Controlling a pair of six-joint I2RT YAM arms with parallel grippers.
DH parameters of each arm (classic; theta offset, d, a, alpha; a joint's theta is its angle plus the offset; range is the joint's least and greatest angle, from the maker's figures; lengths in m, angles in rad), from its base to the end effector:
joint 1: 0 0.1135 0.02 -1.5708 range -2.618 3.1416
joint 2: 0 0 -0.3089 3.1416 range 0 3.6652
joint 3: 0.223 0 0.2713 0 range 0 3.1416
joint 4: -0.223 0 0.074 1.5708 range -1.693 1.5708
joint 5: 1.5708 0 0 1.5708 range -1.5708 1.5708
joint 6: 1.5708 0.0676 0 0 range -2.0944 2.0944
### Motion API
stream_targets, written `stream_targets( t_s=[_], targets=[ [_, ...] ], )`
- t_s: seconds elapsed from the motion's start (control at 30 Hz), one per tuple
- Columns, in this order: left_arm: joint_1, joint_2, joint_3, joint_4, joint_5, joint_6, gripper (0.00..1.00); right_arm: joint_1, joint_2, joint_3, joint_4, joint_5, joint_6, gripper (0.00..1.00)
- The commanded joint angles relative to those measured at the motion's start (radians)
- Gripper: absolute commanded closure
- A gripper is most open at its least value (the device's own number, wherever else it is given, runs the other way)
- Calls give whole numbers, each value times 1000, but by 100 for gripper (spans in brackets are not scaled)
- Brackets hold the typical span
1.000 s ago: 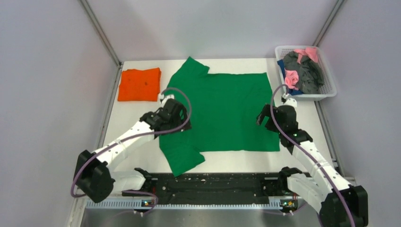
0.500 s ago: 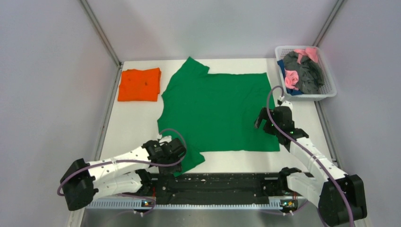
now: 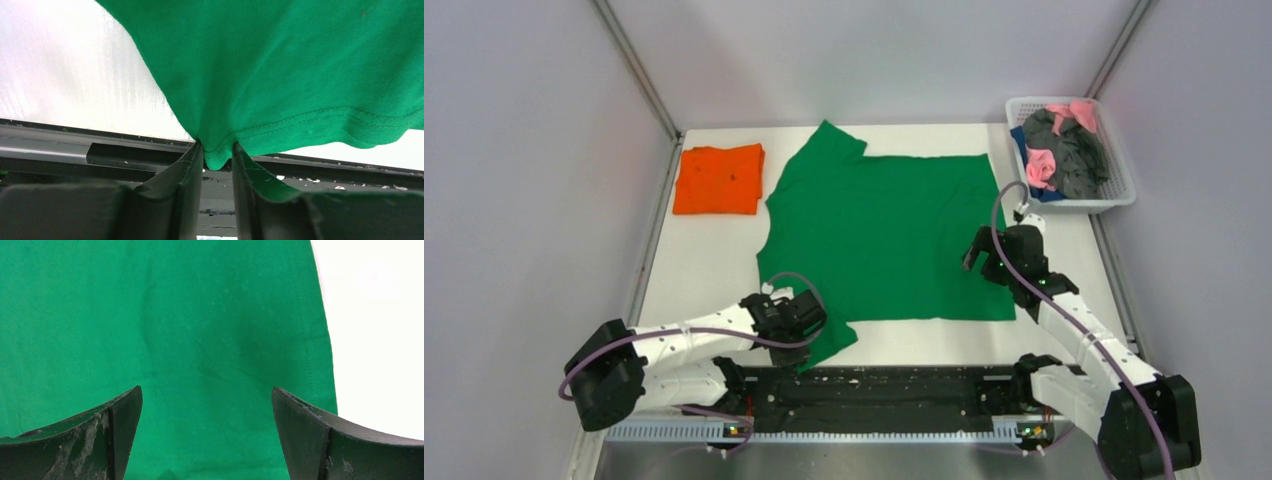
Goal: Fold and stack the t-shirts
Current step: Grab the side of the flattened tshirt closest away from the robot with both arms
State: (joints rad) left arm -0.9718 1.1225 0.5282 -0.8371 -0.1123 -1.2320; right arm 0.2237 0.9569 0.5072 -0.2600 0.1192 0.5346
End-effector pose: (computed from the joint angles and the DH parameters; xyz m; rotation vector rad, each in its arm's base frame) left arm 0.0956 -0.1267 0.1536 -0.3977 2.9500 -0.1098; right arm 0.2099 0.0395 0.2131 0.4161 2.2500 0.2620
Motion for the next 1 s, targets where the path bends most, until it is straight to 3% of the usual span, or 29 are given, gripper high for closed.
stream_targets(
  t_s=[0.0, 0.13, 0.57, 0.97],
  targets=[
    [-4, 9, 7, 61, -61, 5, 97, -7, -54, 25, -36, 67, 72, 1],
    [-4, -35, 14, 68, -57, 40, 100, -8, -79, 18, -160, 220, 197, 1],
    [-4, -124, 58, 116, -25, 109, 100, -8, -375, -93, -451, 187, 389, 9],
    [-2, -120, 93, 117, -78, 136, 100, -9, -357, -215, -389, 195, 508, 13]
  ],
)
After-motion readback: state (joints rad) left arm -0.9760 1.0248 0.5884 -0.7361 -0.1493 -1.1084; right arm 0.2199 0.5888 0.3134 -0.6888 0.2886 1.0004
